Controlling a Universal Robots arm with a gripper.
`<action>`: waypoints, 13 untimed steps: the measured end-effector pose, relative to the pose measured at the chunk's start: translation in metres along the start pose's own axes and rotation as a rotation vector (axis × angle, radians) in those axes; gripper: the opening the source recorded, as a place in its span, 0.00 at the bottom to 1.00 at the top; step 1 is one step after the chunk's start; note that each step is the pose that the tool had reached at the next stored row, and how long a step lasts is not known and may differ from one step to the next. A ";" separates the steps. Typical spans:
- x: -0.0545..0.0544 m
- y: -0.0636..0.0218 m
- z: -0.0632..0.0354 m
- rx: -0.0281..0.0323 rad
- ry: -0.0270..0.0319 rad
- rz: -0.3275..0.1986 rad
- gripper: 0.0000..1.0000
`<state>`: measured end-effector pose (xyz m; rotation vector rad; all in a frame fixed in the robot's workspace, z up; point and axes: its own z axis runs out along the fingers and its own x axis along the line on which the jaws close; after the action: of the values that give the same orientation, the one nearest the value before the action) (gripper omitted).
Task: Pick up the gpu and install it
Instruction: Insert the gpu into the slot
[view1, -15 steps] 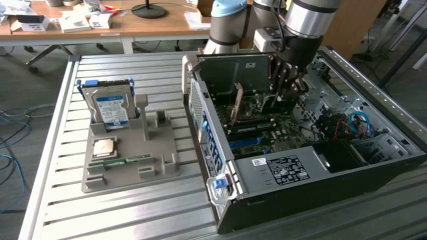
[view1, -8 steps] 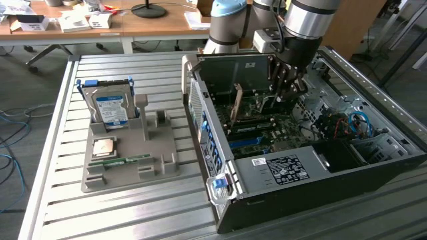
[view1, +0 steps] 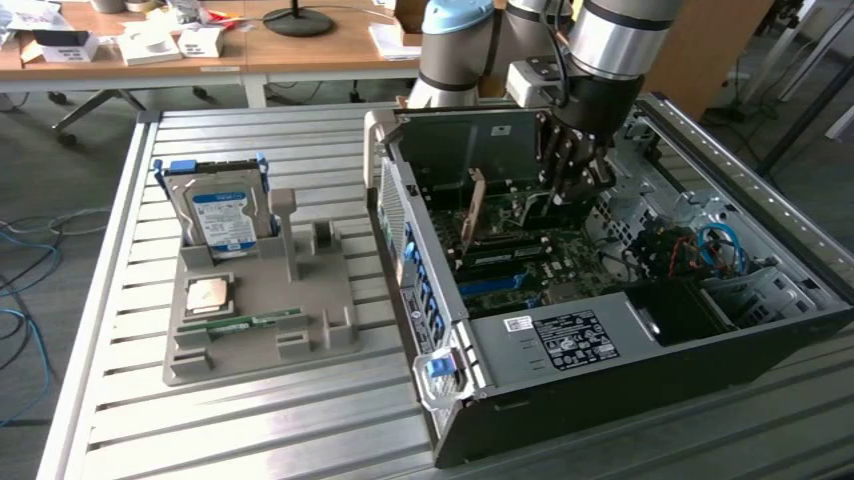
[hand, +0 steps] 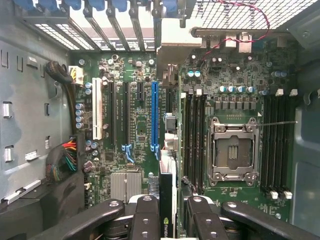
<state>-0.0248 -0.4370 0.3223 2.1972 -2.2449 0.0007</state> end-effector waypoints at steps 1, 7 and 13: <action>0.000 0.0000 0.0003 0.0001 0.0001 0.000 0.26; 0.000 0.0000 0.0031 0.0005 0.0002 0.000 0.26; 0.000 0.0000 0.0050 0.0007 0.0006 0.000 0.26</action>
<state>-0.0249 -0.4371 0.3173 2.1972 -2.2450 0.0021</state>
